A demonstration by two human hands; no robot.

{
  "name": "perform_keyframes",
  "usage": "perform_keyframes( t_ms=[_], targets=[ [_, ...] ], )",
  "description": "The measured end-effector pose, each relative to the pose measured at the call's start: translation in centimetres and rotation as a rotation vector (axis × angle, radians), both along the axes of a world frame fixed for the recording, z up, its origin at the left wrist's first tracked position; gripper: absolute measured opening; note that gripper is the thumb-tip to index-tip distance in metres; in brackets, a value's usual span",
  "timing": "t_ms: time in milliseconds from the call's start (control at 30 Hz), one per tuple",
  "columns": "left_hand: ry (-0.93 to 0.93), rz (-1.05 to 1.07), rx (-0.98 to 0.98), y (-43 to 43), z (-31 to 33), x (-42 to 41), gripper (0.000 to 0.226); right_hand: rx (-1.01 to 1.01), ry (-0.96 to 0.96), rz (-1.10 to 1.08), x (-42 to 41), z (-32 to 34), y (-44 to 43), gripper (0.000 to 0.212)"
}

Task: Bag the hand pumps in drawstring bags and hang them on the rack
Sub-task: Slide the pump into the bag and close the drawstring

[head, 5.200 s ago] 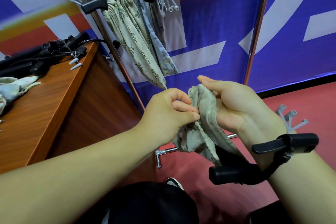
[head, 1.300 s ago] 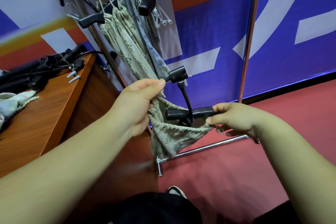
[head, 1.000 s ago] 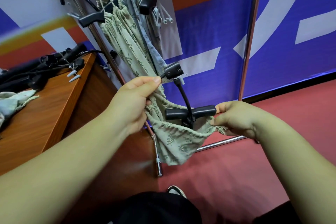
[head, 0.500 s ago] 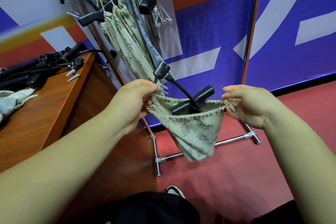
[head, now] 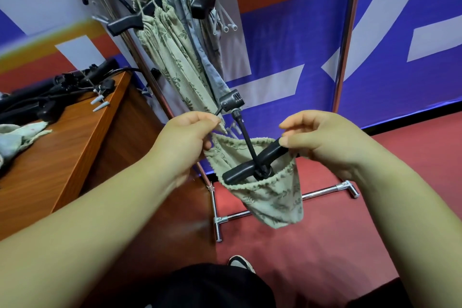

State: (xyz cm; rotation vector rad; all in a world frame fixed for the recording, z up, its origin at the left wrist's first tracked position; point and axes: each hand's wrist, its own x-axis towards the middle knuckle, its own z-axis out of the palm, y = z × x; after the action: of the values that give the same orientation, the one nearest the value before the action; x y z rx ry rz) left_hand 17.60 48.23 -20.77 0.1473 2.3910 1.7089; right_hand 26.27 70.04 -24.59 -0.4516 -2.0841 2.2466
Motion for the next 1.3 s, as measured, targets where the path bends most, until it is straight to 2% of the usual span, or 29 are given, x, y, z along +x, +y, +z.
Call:
perform_keyframes(
  t_ms=[67,167,233,300,367,433,467,567,633,800,967,1033,1100,1167,1300],
  targets=[
    [0.015,-0.055,0.031,0.2,-0.2,0.4,0.009,0.036,-0.024,-0.016,-0.2,-0.3,-0.8,0.024],
    [0.002,-0.025,0.005,0.6,-0.8,1.1,0.066,0.06,-0.066,-0.043,-0.6,-0.8,-2.1,0.024],
    [0.039,0.033,-0.048,0.8,-1.1,1.5,0.078,0.041,-0.077,-0.062,-0.7,-1.0,-2.9,0.023],
    [0.083,0.037,-0.048,0.8,-1.3,1.5,0.07,-0.008,-0.089,-0.066,-0.9,-1.1,-3.4,0.02],
    [0.092,-0.039,-0.038,0.8,-1.5,1.4,0.051,-0.1,-0.109,-0.052,-0.9,-0.9,-3.7,0.017],
    [0.115,-0.16,-0.118,0.8,-1.6,1.4,0.026,-0.198,-0.121,-0.026,-0.8,-0.6,-3.7,0.018],
    [0.123,-0.218,-0.177,0.8,-1.6,1.5,0.021,-0.236,-0.12,-0.011,-0.8,-0.4,-3.7,0.019],
    [0.117,-0.36,-0.312,0.7,-1.9,1.8,0.019,-0.315,-0.092,0.033,-0.6,0.0,-3.4,0.024],
    [0.1,-0.38,-0.376,0.7,-2.1,2.1,0.016,-0.353,-0.064,0.056,-0.5,0.4,-3.3,0.026],
    [0.052,-0.437,-0.343,0.9,-1.8,2.5,0.017,-0.478,0.016,0.12,0.0,1.4,-3.1,0.029],
    [0.194,-0.453,-0.49,1.2,-2.5,3.1,0.027,-0.532,0.069,0.153,0.4,2.3,-3.0,0.035],
    [0.19,-0.475,-0.516,1.2,-2.6,2.8,0.02,-0.504,0.094,0.156,0.6,2.5,-2.8,0.038],
    [0.152,-0.487,-0.523,1.0,-2.1,2.4,0.012,-0.477,0.127,0.13,0.9,2.8,-2.4,0.038],
    [0.096,-0.476,-0.492,0.8,-1.6,2.1,0.015,-0.472,0.14,0.11,1.1,3.1,-2.0,0.036],
    [0.023,-0.397,-0.272,0.9,-1.1,2.1,0.023,-0.501,0.113,0.132,1.3,3.3,-2.1,0.036]
  ],
)
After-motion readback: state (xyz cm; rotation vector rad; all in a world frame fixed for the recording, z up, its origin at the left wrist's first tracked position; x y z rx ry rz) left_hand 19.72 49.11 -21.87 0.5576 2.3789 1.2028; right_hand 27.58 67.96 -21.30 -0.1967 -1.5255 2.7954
